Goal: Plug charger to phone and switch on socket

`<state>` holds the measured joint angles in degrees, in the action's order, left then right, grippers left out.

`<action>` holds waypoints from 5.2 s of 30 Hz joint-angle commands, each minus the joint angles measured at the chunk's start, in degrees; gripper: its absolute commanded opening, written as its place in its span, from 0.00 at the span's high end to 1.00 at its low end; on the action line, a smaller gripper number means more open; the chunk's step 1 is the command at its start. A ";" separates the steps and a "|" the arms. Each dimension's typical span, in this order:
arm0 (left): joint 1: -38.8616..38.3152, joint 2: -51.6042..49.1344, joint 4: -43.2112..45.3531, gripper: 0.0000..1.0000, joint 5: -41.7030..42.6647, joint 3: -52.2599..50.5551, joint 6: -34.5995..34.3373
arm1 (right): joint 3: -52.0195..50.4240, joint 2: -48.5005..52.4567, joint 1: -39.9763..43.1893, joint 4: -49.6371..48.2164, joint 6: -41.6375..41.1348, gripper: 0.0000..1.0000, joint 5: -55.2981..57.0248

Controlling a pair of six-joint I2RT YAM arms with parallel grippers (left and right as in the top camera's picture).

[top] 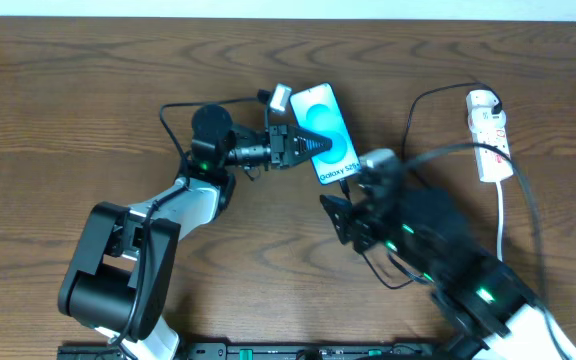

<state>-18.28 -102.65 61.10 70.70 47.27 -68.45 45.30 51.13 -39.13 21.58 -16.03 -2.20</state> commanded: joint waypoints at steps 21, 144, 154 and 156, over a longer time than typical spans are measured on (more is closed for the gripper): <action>-10.16 0.63 -42.73 0.93 -24.00 20.65 16.63 | 1.86 -30.67 0.59 19.26 0.20 0.01 30.08; -8.68 -34.16 -100.96 0.34 -31.76 52.22 56.74 | 1.77 5.11 0.57 4.81 -14.19 0.01 13.60; -8.68 -34.16 -101.42 0.20 -42.14 52.22 56.76 | 1.77 6.91 0.57 4.83 -14.19 0.01 13.33; -8.66 -34.16 -101.81 0.10 -44.96 52.22 56.76 | 1.77 6.93 0.57 4.83 -14.19 0.01 13.33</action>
<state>-27.59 -133.25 -39.53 41.30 101.23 -12.32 46.46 58.04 -38.92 26.30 -29.56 11.22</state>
